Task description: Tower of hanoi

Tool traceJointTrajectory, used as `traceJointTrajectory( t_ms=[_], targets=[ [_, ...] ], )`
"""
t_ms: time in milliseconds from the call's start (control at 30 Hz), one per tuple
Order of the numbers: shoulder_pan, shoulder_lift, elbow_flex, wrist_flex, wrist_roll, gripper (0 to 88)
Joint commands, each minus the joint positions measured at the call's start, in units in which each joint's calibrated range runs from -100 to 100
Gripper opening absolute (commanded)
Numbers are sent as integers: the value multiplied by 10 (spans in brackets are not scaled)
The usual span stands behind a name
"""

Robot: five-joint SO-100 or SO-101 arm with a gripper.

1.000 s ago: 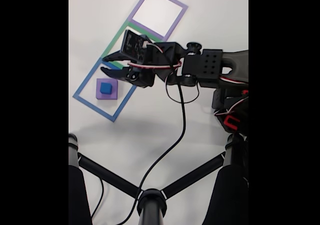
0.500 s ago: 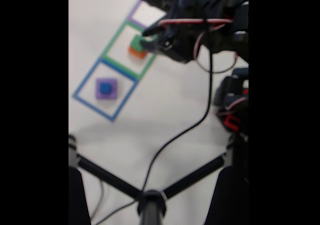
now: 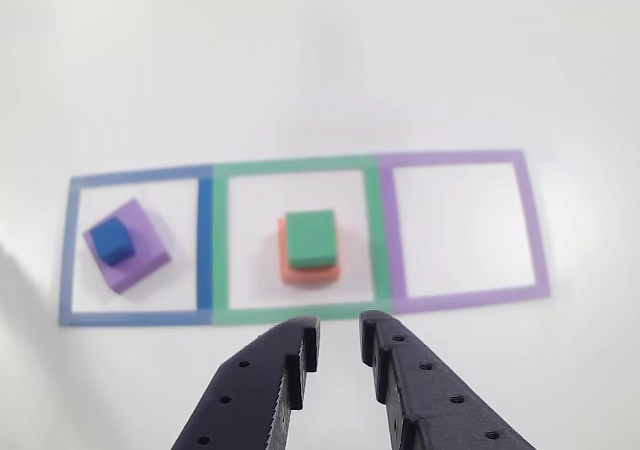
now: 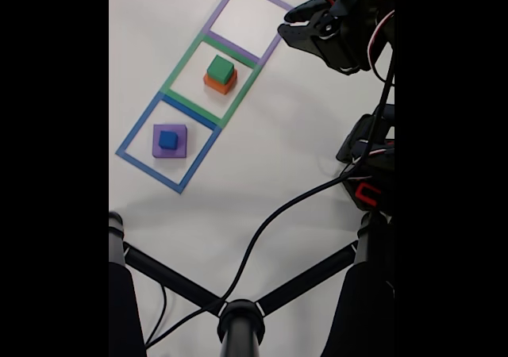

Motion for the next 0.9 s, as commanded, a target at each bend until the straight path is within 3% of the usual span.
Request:
traceJointTrajectory(
  t_ms=[0, 200, 400, 600, 867],
  targets=[
    [25, -22, 7, 4, 4, 1],
    [58, -82, 152, -63, 4, 64],
    [87, -126, 300, -145, 4, 182],
    [77, -136, 446, -314, 4, 243],
    [50, -143, 633, -556, 4, 250]
  ],
)
